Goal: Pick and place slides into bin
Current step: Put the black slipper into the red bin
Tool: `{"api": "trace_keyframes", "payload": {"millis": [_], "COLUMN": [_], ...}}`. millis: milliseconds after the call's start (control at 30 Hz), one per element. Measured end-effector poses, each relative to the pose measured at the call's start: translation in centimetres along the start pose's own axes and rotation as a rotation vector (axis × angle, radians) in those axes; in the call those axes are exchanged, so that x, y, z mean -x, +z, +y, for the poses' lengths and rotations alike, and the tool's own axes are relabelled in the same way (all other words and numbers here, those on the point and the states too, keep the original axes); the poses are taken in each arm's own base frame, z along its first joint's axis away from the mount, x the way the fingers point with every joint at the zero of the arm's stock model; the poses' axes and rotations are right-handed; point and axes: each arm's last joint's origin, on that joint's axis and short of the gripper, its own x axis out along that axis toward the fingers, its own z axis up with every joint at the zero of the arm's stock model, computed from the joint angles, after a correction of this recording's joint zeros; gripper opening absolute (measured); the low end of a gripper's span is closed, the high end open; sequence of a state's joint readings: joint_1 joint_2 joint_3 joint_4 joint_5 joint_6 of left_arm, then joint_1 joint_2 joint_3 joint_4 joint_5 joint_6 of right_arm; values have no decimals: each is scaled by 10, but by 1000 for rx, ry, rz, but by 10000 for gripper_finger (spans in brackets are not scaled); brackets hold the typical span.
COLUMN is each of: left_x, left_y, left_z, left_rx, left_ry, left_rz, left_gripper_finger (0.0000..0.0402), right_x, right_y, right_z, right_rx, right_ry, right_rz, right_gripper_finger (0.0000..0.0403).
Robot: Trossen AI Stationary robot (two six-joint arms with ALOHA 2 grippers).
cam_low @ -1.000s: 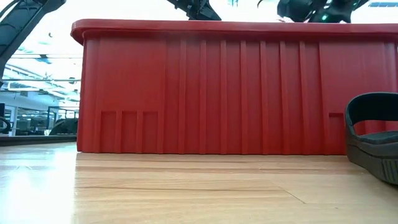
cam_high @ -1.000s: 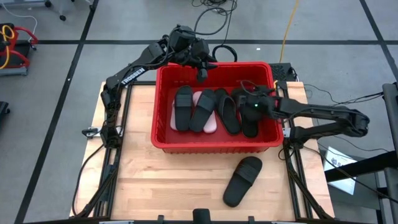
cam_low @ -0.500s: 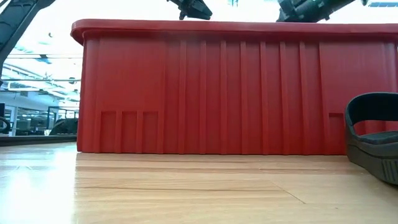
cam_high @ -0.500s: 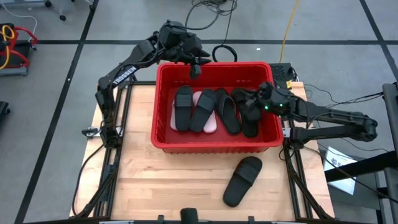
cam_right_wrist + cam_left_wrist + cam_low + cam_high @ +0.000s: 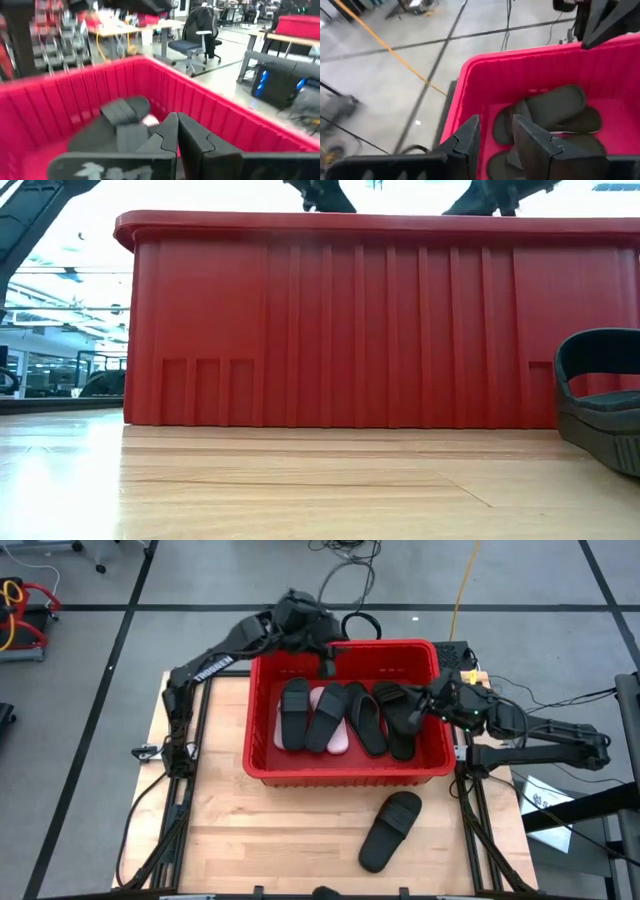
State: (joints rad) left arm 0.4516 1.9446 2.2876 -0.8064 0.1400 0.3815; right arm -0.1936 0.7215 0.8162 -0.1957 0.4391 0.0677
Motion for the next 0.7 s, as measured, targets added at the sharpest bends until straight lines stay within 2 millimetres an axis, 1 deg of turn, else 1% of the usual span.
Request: {"api": "trace_keyframes", "payload": {"millis": [67,133,300,367,500,600,700], "left_x": [-2,2,2,2,4,3,3], "left_y": [5,11,9,8,5,5,5], "left_z": [-7,-10,-10,-7,-3,-3,-4], "left_rx": [-33,-47,12,49,99,119,120], "left_ry": [14,20,23,27,32,31,31], "left_rz": [-15,-50,-37,-35,-15,-14,-15], "left_gripper_finger": [115,115,115,115,115,115,115], "right_x": [2,4,1,-5,-23,-37,-49], "right_y": [-3,-5,-4,-8,-22,-29,-35], "right_z": [-1,-2,-1,0,3,3,0], "right_rx": [80,180,476,594,740,781,800], "right_ry": [-1,-2,14,19,15,-17,-94], "right_rz": [29,71,188,240,368,432,489], "right_gripper_finger": [1,0,0,0,0,0,0]}}
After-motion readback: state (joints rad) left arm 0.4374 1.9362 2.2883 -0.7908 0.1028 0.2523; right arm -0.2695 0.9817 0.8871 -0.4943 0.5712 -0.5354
